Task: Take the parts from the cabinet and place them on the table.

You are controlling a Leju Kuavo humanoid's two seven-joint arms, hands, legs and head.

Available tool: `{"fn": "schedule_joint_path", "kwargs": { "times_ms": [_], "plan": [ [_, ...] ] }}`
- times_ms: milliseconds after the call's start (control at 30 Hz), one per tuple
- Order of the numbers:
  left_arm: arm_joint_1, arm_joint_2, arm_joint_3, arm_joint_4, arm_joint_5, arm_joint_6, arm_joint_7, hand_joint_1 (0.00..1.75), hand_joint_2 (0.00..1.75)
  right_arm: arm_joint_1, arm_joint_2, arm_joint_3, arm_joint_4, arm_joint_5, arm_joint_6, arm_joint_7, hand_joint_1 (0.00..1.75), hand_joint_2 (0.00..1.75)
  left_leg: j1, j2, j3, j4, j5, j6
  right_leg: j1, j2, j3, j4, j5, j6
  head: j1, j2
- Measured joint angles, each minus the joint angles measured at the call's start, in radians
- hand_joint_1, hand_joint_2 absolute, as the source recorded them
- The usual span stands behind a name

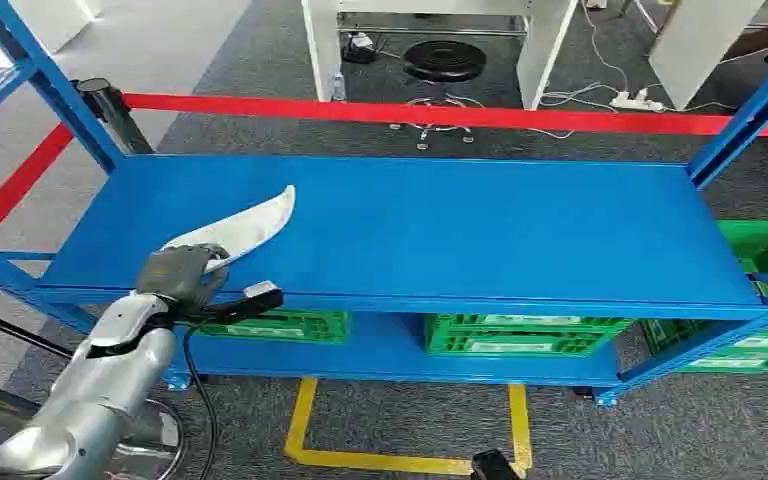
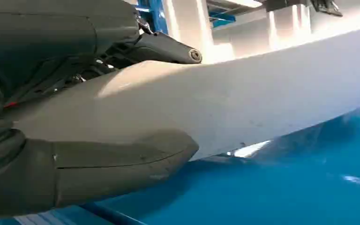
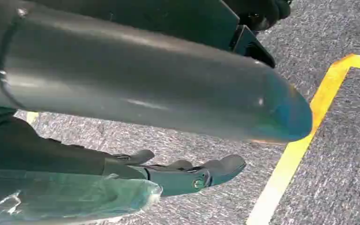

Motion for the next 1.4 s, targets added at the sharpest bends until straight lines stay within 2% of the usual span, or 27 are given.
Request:
{"fn": "schedule_joint_path", "kwargs": {
  "times_ms": [133,267,500,600,633,667,700,767,800,833,867,900,933,967,1000,1033,1100,1133,1167,1200,1267,1300,1333,1367,1400],
  "plan": [
    [0.014,-0.004,0.000,-0.025,0.007,0.004,-0.008,1.75,1.75,0.001,0.000,-0.002,0.000,0.000,0.000,-0.001,0.00,0.00,0.000,0.000,0.000,0.000,0.000,0.000,0.000,0.000,0.000,0.000,0.000,0.000,0.000,0.000],
    [0.069,-0.020,-0.002,-0.104,0.042,0.016,-0.061,1.75,1.75,0.004,0.000,-0.007,0.000,-0.006,-0.005,-0.013,0.00,0.00,0.000,0.000,0.000,0.000,0.000,0.000,0.000,0.000,0.000,0.000,0.000,0.000,0.000,0.000],
    [0.285,-0.067,-0.083,-0.428,0.095,0.027,-0.113,1.75,1.75,0.021,0.000,-0.040,0.000,-0.037,0.004,-0.085,0.00,0.00,-0.006,0.001,-0.002,0.006,-0.006,0.010,-0.006,0.001,0.000,-0.003,0.000,0.007,0.000,0.000],
    [0.389,-0.079,-0.140,-0.584,0.114,0.068,-0.148,1.75,1.75,0.026,0.000,-0.060,0.000,-0.052,0.005,-0.119,0.00,0.00,-0.011,0.001,-0.002,0.003,0.003,0.022,-0.010,0.002,0.003,-0.010,0.010,0.022,-0.001,0.000],
    [0.417,-0.085,-0.154,-0.626,0.120,0.089,-0.163,1.75,1.75,0.026,0.000,-0.067,0.000,-0.056,-0.002,-0.129,0.00,0.00,0.003,0.004,0.007,-0.021,0.016,0.029,-0.007,0.001,-0.002,-0.006,0.000,0.026,-0.001,0.000],
    [0.447,-0.089,-0.166,-0.665,0.126,0.107,-0.174,1.75,1.75,0.027,-0.001,-0.074,0.000,-0.060,-0.013,-0.137,0.00,0.00,0.002,0.007,0.008,-0.025,0.022,0.032,-0.007,0.000,-0.012,0.010,-0.022,0.030,0.002,0.000],
    [0.473,-0.093,-0.179,-0.703,0.132,0.126,-0.183,1.75,1.75,0.028,-0.001,-0.079,0.000,-0.060,-0.022,-0.142,0.00,0.00,0.003,0.008,0.007,-0.027,0.024,0.036,-0.007,0.000,-0.027,0.055,-0.058,0.032,0.006,0.000],
    [0.526,-0.097,-0.205,-0.765,0.138,0.140,-0.193,1.75,1.75,0.032,-0.001,-0.087,0.000,-0.061,-0.036,-0.148,0.00,0.00,0.002,0.009,0.003,-0.027,0.024,0.036,-0.012,-0.001,-0.091,0.226,-0.142,0.038,0.008,0.000],
    [0.546,-0.098,-0.215,-0.791,0.140,0.142,-0.195,1.75,1.75,0.033,-0.002,-0.093,0.000,-0.061,-0.039,-0.148,0.00,0.00,0.002,0.010,0.002,-0.026,0.025,0.035,-0.013,-0.001,-0.115,0.291,-0.164,0.041,0.008,0.000],
    [0.559,-0.098,-0.219,-0.804,0.141,0.142,-0.196,1.75,1.75,0.035,-0.002,-0.096,0.000,-0.061,-0.039,-0.148,0.00,0.00,0.003,0.010,0.001,-0.026,0.025,0.034,-0.013,-0.002,-0.115,0.300,-0.157,0.043,0.008,0.000],
    [0.571,-0.098,-0.223,-0.820,0.143,0.142,-0.196,1.75,1.75,0.035,-0.002,-0.099,0.000,-0.061,-0.041,-0.149,0.00,0.00,0.004,0.010,0.002,-0.026,0.026,0.032,-0.014,-0.002,-0.088,0.262,-0.125,0.045,0.008,0.000],
    [0.578,-0.098,-0.227,-0.835,0.144,0.142,-0.197,1.75,1.75,0.035,-0.003,-0.101,0.000,-0.061,-0.042,-0.149,0.00,0.00,0.005,0.009,0.002,-0.025,0.027,0.030,-0.017,-0.003,-0.046,0.189,-0.084,0.046,0.008,0.000],
    [0.582,-0.098,-0.230,-0.848,0.146,0.142,-0.199,1.75,1.75,0.034,-0.004,-0.102,0.000,-0.060,-0.045,-0.150,0.00,0.00,0.007,0.008,0.002,-0.022,0.026,0.027,-0.020,-0.003,0.012,0.085,-0.039,0.047,0.007,0.000],
    [0.587,-0.098,-0.233,-0.856,0.146,0.144,-0.201,1.75,1.75,0.033,-0.004,-0.103,0.000,-0.060,-0.053,-0.149,0.00,0.00,0.007,0.007,0.002,-0.018,0.024,0.020,-0.023,-0.002,0.058,0.000,-0.043,0.051,0.008,0.000],
    [0.592,-0.098,-0.235,-0.869,0.147,0.151,-0.207,1.75,1.75,0.030,-0.003,-0.103,0.000,-0.058,-0.071,-0.148,0.00,0.00,0.002,0.004,-0.006,-0.017,0.026,0.012,-0.016,0.003,0.083,-0.011,-0.048,0.045,0.011,0.000],
    [0.601,-0.099,-0.242,-0.882,0.147,0.158,-0.216,1.75,1.75,0.031,-0.003,-0.104,0.000,-0.058,-0.088,-0.147,0.00,0.00,0.000,0.004,-0.005,-0.013,0.029,0.005,-0.019,0.006,0.076,-0.014,-0.043,0.036,0.010,0.000],
    [0.630,-0.101,-0.254,-0.912,0.146,0.188,-0.233,1.75,1.75,0.032,-0.003,-0.112,0.000,-0.059,-0.128,-0.148,0.00,0.00,0.002,0.004,-0.008,-0.011,0.035,-0.004,-0.015,0.008,0.070,-0.012,-0.044,0.031,0.009,0.000],
    [0.644,-0.102,-0.262,-0.925,0.148,0.198,-0.238,1.75,1.75,0.034,-0.002,-0.115,0.000,-0.060,-0.141,-0.148,0.00,0.00,0.002,0.003,-0.010,-0.009,0.034,-0.008,-0.018,0.007,0.068,-0.015,-0.038,0.023,0.010,0.000],
    [0.659,-0.103,-0.270,-0.938,0.156,0.210,-0.245,1.75,1.75,0.034,0.000,-0.119,0.000,-0.059,-0.148,-0.147,0.00,0.00,0.004,0.004,-0.017,0.001,0.012,-0.015,-0.021,0.002,0.062,-0.019,-0.033,0.012,0.010,0.000],
    [0.671,-0.104,-0.279,-0.953,0.168,0.222,-0.254,1.75,1.75,0.033,0.000,-0.123,0.000,-0.060,-0.155,-0.144,0.00,0.00,0.006,0.006,-0.035,0.041,-0.031,-0.021,-0.022,0.002,0.054,-0.019,-0.027,0.003,0.003,0.000],
    [0.694,-0.105,-0.297,-0.968,0.192,0.242,-0.269,1.75,1.75,0.034,0.000,-0.129,0.000,-0.061,-0.160,-0.134,0.00,0.00,0.009,0.006,-0.093,0.194,-0.125,-0.029,-0.019,-0.004,0.035,-0.019,-0.017,-0.009,0.002,0.000],
    [0.706,-0.105,-0.303,-0.970,0.213,0.249,-0.279,1.75,1.75,0.036,0.000,-0.133,0.000,-0.065,-0.161,-0.129,0.00,0.00,0.010,0.006,-0.117,0.266,-0.155,-0.030,-0.017,-0.007,0.026,-0.018,-0.011,-0.011,0.002,0.000],
    [0.716,-0.105,-0.309,-0.971,0.232,0.256,-0.285,1.75,1.75,0.037,0.000,-0.139,0.000,-0.069,-0.161,-0.125,0.00,0.00,0.010,0.006,-0.122,0.295,-0.158,-0.030,-0.015,-0.009,0.018,-0.018,-0.004,-0.011,0.002,0.000],
    [0.724,-0.105,-0.315,-0.972,0.248,0.258,-0.288,1.75,1.75,0.038,0.000,-0.146,0.000,-0.072,-0.162,-0.123,0.00,0.00,0.009,0.006,-0.104,0.278,-0.136,-0.027,-0.013,-0.010,0.009,-0.017,0.002,-0.011,0.002,0.000],
    [0.730,-0.105,-0.320,-0.974,0.254,0.259,-0.290,1.75,1.75,0.038,0.000,-0.150,0.000,-0.073,-0.162,-0.122,0.00,0.00,0.009,0.006,-0.066,0.220,-0.096,-0.021,-0.010,-0.010,0.000,-0.017,0.009,-0.010,0.003,0.000]
  ]
}}
